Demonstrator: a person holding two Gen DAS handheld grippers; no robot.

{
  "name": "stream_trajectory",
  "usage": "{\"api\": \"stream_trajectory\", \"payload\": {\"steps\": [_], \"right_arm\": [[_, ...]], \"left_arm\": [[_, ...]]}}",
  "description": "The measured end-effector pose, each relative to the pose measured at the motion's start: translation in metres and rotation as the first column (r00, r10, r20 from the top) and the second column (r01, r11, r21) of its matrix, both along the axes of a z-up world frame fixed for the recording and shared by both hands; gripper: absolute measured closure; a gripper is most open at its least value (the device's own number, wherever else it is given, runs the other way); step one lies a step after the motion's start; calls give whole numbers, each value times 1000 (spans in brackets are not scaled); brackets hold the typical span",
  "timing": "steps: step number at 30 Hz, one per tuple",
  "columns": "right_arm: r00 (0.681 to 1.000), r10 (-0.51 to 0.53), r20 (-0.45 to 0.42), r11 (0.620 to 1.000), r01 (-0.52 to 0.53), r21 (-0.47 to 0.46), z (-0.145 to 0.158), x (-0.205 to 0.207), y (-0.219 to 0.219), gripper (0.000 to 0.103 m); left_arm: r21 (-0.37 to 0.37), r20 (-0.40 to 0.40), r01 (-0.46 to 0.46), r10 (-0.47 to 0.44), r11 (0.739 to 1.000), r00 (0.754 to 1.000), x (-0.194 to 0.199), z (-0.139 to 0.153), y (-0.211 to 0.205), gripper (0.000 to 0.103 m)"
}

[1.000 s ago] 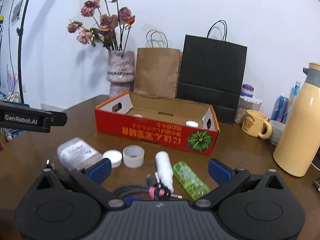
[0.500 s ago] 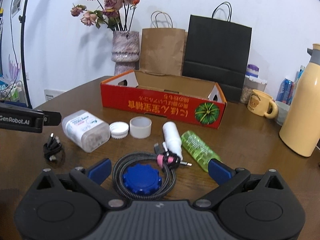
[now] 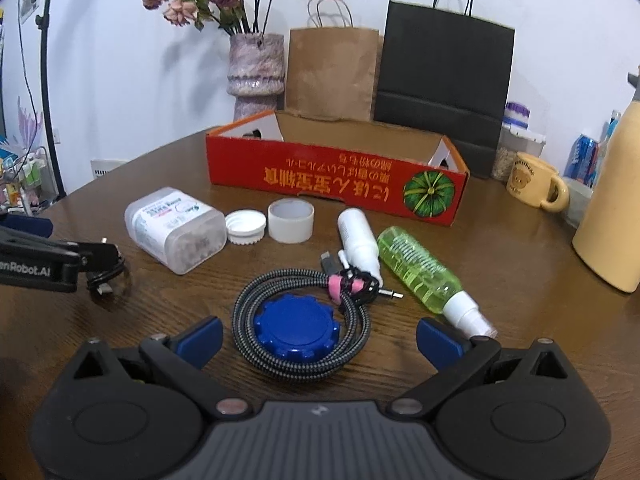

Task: Organize rigid objects
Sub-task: 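Withdraw both grippers from the box back toward the table items, then close the left gripper on the black USB cable while the right grips the coiled cable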

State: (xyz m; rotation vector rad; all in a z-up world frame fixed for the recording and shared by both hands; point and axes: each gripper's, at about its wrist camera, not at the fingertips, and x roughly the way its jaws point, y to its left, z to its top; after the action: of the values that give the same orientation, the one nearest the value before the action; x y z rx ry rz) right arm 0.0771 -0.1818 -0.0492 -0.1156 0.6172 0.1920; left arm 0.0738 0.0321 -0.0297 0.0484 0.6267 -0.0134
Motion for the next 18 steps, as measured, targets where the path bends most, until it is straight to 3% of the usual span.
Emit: {"api": "stream_trajectory", "payload": {"steps": [8,17,18], "right_arm": [[997,14,-74,1000,-15,-24,-12,25,12,0],[996,16,-89,999,-12,49,-18,43,12,0],[997,20,-78,998,-16,53,-18,41,12,5]], "left_arm": [[-5,-10,-4,4,1000,1000,4,-2,3,0],[0,-17,-7,7,1000,1000,6,-3,2,0],[1,-18,-8,8,1000,1000,6,-3,2,0]]}}
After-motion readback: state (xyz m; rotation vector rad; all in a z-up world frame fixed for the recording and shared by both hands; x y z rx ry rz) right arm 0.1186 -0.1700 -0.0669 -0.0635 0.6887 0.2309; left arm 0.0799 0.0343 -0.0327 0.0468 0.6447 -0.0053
